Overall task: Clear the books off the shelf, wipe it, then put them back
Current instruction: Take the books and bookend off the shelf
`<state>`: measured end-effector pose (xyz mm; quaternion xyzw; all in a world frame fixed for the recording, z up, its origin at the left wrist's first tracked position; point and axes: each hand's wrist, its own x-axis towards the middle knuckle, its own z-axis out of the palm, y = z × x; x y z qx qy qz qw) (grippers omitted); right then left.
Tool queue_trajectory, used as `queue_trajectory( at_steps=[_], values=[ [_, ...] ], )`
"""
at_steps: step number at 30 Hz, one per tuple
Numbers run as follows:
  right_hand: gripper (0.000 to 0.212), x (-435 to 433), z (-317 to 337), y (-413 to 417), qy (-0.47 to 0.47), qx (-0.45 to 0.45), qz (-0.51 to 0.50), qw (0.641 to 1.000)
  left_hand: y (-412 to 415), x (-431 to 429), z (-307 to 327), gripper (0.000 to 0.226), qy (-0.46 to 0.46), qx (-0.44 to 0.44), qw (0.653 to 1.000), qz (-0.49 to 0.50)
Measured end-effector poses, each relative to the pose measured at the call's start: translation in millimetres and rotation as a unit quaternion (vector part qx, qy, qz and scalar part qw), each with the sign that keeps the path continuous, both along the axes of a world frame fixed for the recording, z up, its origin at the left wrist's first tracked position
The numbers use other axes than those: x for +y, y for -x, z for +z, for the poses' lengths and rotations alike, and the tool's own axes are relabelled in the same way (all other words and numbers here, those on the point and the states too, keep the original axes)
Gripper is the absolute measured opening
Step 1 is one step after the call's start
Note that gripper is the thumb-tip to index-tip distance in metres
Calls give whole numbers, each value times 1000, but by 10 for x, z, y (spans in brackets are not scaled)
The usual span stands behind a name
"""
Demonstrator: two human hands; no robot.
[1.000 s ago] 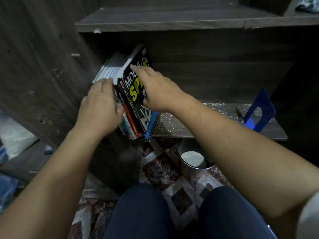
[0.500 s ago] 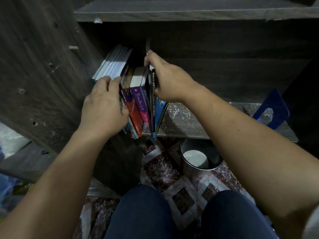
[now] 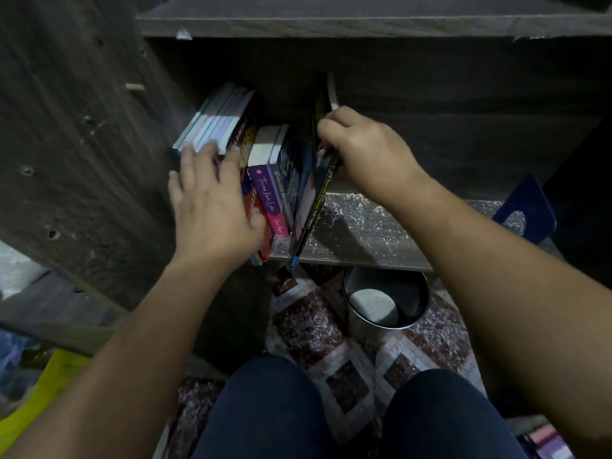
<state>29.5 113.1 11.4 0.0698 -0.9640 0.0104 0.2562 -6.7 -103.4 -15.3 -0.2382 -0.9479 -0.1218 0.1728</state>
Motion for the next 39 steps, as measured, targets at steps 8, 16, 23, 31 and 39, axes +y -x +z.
queue_trajectory(
  at_steps=[8,16,23,31,39],
  values=[
    [26,482,-447,-676,58,22,-142,988,-303,701,-857,56,6,-141,977,-158],
    [41,1076,-1090,-1362,153,-174,-261,937,-260,1092,-1396,47,132,-180,952,-210],
    [47,1215,-1618,-1318,122,-301,-230,917,-209,1254,-1529,64,298,-139,924,-197],
    [42,1116,-1804,-1255,56,-367,-267,889,-110,1222,-1400,49,144,-216,957,-129],
    [39,846,-1541,-872,27,-442,-324,836,328,829,-699,66,-51,57,997,21]
  ],
)
